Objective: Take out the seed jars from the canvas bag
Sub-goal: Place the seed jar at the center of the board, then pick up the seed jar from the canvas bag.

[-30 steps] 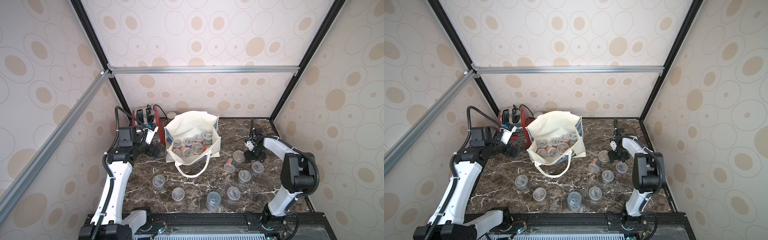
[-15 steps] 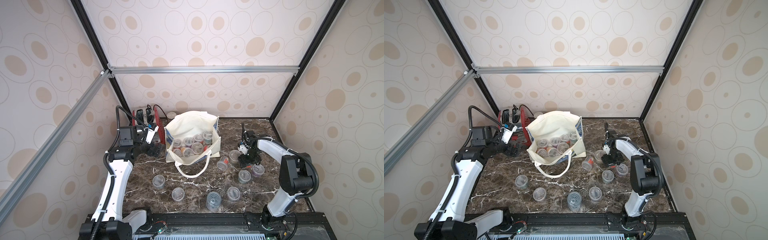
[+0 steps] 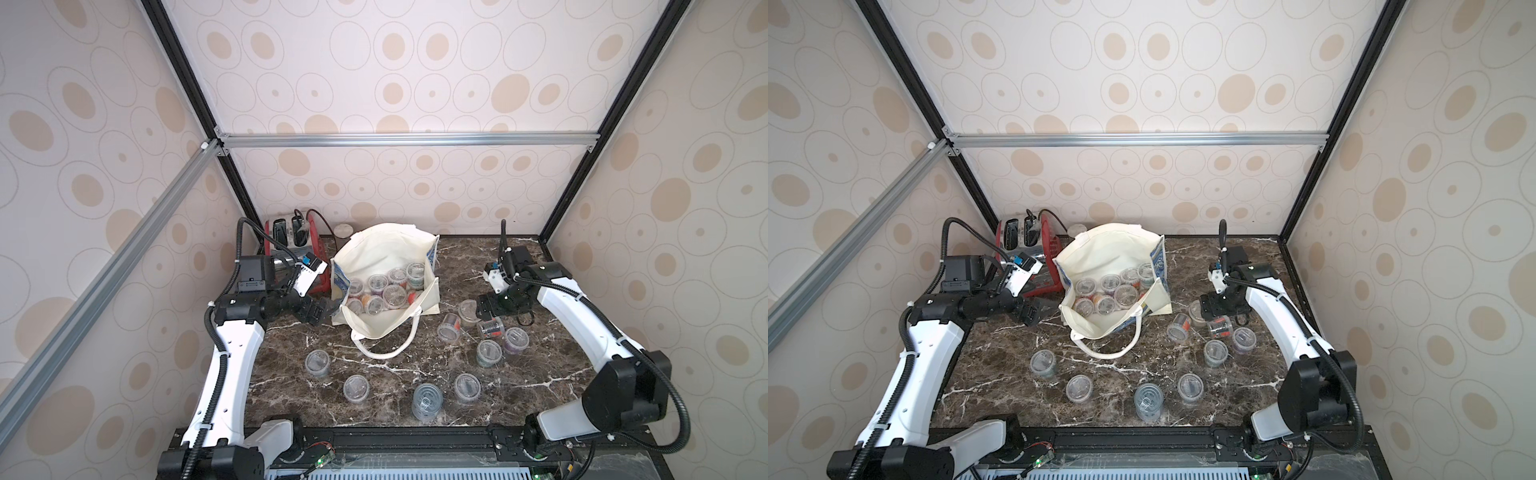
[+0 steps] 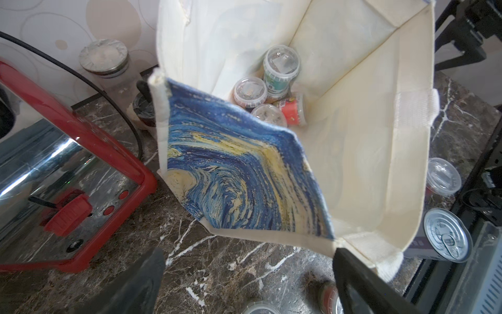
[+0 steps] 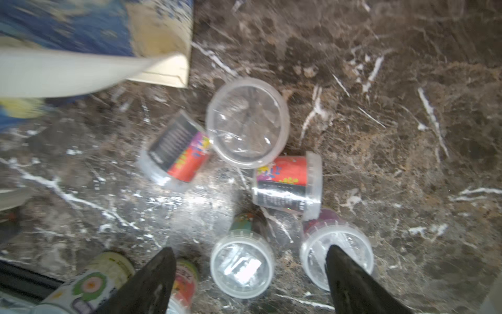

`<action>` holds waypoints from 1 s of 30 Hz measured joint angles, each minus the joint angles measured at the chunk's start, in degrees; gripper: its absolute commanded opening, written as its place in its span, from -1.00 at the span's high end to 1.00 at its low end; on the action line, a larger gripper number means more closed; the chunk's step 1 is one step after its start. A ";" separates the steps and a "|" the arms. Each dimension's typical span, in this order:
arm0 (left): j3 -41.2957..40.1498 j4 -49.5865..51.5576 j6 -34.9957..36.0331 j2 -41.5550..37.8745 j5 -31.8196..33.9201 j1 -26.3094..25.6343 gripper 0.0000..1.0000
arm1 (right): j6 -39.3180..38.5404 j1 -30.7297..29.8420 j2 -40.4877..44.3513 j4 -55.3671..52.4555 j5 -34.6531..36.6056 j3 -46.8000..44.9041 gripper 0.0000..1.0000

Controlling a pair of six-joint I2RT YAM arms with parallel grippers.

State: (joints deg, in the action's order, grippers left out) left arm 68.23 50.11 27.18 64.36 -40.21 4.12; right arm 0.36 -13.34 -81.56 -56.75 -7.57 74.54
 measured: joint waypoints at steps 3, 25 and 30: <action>0.20 1.07 0.33 -0.13 -1.16 0.00 -0.95 | 2.60 -4.98 4.74 4.04 -2.89 0.26 -0.51; 0.52 -12.92 -9.55 6.40 -3.17 -1.18 -0.95 | 19.28 -35.08 -29.14 10.27 15.47 41.51 -0.61; -2.27 -15.45 -9.60 6.91 -0.72 -4.70 -0.79 | 22.36 -34.80 -34.56 1.66 27.17 44.81 -0.71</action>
State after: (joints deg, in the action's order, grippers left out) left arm 65.95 34.65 17.58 71.26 -40.93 -0.58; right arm 22.72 -48.14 -116.11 -55.09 19.59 119.35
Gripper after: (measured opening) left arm 0.913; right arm 0.842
